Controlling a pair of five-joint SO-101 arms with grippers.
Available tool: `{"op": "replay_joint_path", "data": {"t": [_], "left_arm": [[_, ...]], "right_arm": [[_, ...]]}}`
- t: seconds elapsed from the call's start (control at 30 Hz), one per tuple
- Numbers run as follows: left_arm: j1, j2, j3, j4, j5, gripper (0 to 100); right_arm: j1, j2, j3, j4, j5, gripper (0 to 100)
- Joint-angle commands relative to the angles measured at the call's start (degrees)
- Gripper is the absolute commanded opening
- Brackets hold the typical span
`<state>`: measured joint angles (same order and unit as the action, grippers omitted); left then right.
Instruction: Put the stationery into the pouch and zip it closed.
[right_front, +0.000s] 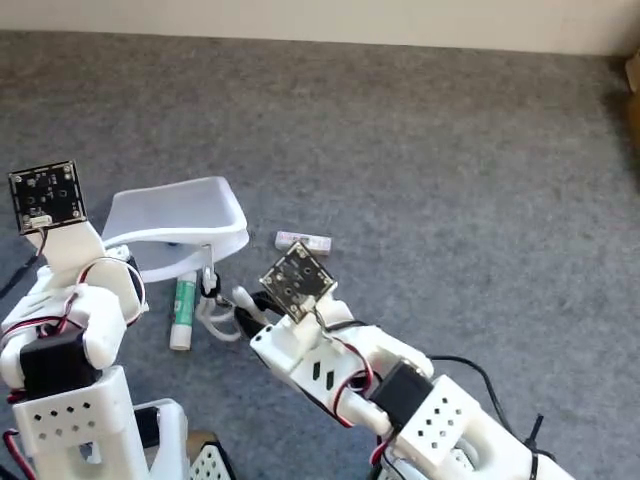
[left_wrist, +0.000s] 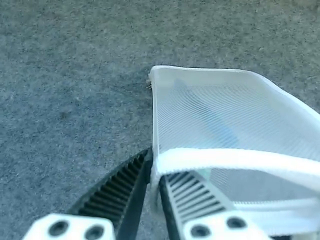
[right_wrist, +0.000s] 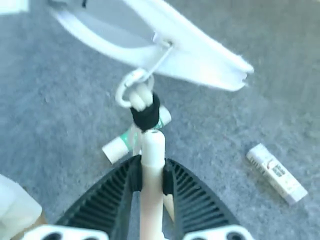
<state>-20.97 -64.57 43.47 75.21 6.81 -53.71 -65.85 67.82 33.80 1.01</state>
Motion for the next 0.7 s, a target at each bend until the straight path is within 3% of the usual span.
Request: {"op": "replay_joint_path", "data": {"t": [0.0, 0.3, 0.67], "left_arm": [[1.1, -0.1, -3.6, 0.1, -0.5, 1], [1.1, 0.0, -3.6, 0.1, -0.5, 1], [1.1, -0.1, -2.4, -0.4, -0.5, 1]], "right_arm": [[0.7, -4.1, 0.5, -4.2, -0.6, 0.5], [0.6, -8.0, 3.6, -8.9, -0.5, 0.5], [0.5, -17.1, 15.2, -26.2, -0.3, 0.5]]}}
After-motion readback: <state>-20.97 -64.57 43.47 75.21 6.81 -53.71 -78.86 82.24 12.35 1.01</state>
